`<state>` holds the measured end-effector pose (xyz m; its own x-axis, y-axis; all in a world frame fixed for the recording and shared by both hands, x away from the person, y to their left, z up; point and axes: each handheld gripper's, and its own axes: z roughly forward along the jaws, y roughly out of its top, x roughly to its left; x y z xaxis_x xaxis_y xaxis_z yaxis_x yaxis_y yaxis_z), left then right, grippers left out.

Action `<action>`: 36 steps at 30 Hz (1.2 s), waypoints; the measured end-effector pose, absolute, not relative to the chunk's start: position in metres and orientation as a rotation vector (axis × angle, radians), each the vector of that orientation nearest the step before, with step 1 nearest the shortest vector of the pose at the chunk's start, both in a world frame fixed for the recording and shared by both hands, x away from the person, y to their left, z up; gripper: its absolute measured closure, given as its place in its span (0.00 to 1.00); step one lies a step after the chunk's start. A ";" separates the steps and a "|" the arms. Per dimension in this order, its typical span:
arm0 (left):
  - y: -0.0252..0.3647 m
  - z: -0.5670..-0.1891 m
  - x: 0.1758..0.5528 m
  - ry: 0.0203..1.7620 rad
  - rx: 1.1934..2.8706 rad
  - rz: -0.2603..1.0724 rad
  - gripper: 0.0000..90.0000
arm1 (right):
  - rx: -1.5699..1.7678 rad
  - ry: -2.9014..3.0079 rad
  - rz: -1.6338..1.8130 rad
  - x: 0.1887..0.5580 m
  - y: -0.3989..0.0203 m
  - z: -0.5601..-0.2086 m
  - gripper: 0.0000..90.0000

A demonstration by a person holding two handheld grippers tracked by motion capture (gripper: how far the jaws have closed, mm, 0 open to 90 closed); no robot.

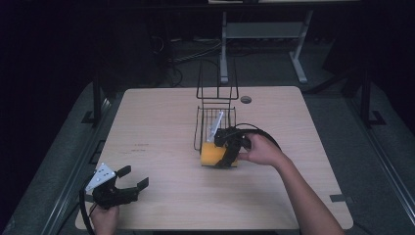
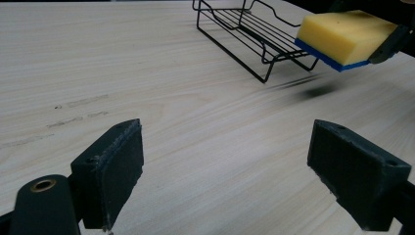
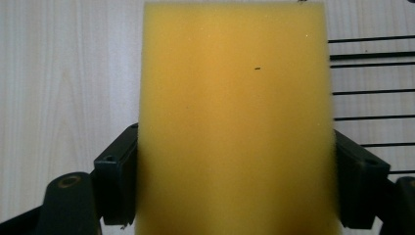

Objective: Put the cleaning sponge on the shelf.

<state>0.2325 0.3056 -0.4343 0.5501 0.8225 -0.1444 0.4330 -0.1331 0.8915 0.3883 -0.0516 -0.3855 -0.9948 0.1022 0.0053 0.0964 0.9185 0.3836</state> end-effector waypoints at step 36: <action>0.307 -0.435 0.234 1.049 1.757 0.471 0.14 | 0.231 3.079 0.634 0.440 -0.046 -0.387 0.24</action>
